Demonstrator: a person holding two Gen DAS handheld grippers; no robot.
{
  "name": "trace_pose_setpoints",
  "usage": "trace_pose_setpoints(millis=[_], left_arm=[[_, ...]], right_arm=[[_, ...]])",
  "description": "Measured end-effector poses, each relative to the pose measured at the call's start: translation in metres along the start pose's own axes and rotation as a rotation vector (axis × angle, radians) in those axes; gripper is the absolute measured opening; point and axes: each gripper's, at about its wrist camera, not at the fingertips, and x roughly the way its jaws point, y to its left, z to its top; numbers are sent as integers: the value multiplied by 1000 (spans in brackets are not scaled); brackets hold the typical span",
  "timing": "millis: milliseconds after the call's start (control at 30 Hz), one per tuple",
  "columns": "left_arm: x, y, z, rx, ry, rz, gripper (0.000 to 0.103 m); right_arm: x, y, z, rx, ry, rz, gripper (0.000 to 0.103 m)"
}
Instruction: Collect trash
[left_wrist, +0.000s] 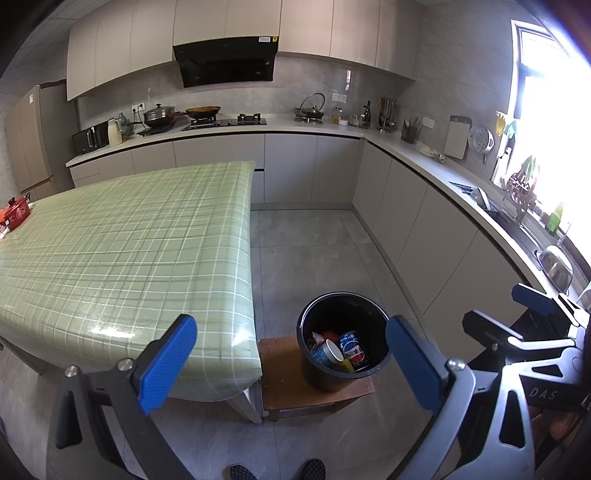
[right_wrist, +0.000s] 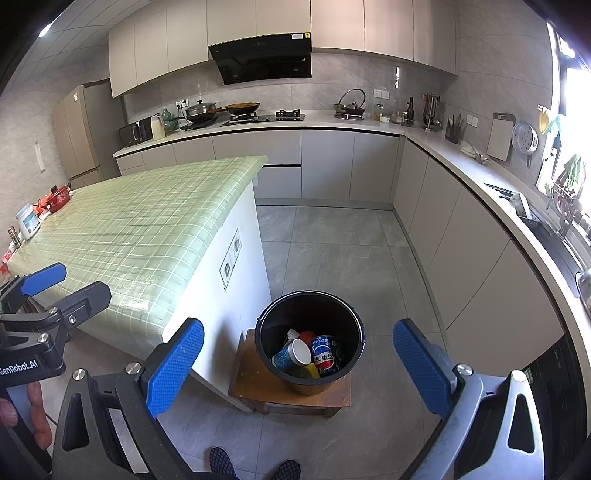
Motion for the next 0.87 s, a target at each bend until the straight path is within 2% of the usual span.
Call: trace_pose_setpoints(millis=[367,700,867], left_arm=[[1,0,0,4,-4,2,103],[4,1,1,19,-12,-31,103],[7,1,2,8,2,-14,103]], right_arm=[[6,2,4,-6,-1,-2,103],[7,2,4,-7,-6,-4,103],[10,-1,3,-9,-2,-9,103]])
